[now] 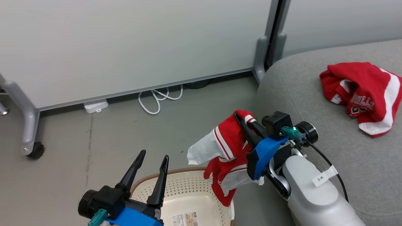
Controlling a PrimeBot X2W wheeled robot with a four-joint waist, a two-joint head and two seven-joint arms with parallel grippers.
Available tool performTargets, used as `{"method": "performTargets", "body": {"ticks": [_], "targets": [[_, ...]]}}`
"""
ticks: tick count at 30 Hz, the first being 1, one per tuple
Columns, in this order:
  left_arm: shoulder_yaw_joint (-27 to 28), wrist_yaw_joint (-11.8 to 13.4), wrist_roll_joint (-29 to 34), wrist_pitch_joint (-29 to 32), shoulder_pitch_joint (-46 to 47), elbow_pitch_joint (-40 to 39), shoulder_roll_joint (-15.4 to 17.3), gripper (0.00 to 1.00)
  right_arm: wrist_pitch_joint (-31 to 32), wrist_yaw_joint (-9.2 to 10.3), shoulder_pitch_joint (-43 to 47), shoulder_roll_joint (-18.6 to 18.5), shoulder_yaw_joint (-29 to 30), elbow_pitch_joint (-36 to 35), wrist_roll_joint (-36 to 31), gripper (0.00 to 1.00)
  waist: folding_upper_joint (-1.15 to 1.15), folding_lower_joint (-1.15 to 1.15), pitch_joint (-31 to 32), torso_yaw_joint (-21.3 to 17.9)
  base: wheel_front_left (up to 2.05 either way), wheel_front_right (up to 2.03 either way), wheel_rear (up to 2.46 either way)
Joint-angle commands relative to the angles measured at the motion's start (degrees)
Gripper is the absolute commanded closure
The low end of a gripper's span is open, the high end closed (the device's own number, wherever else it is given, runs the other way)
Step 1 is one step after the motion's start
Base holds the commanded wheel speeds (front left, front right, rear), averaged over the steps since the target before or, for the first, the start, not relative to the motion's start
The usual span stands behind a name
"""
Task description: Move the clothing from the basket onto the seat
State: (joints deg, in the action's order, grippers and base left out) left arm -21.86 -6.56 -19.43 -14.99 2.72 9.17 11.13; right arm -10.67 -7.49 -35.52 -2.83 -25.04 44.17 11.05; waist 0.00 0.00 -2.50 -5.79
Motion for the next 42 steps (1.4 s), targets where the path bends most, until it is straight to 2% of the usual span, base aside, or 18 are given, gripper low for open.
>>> {"method": "performTargets", "body": {"ticks": [1, 14, 26, 33, 42], "targets": [[0.52, -0.32, 0.53, -0.27, -0.15, 0.17, -0.21, 0.0, 0.02, -0.01, 0.39, -0.11, 0.06, -0.68, 0.0, 1.0, 0.0, 0.0, -0.33, -1.45, 0.0, 0.0, 0.0], [1.99, -0.99, 1.96, -0.27, 0.77, 1.25, -1.66, 0.0, 1.26, -0.01, 1.34, -0.11, -0.76, -4.03, -0.42, 1.0, 0.0, 0.0, -1.35, -11.07, 0.0, 0.0, 0.0], [2.18, -0.9, 1.51, -0.28, 1.53, 2.09, -0.46, 0.0, 1.89, -0.01, 2.83, -0.08, 0.14, -7.02, -0.3, 1.0, 0.0, 0.0, -2.87, -18.89, 0.0, 0.0, 0.0], [2.11, -0.91, 1.5, -0.28, 2.33, 2.08, 0.2, 0.0, 2.16, -0.01, 3.38, -0.08, 0.58, -8.1, -0.15, 1.0, 0.0, 0.0, -3.28, -21.45, 0.0, 0.0, 0.0], [1.27, -0.91, 1.33, -0.28, 2.8, 2.31, 0.45, 0.0, 2.31, -0.01, 3.58, -0.08, 1.6, -8.59, -0.2, 1.0, 0.0, 0.0, -3.67, -22.03, 0.0, 0.0, 0.0]]}}
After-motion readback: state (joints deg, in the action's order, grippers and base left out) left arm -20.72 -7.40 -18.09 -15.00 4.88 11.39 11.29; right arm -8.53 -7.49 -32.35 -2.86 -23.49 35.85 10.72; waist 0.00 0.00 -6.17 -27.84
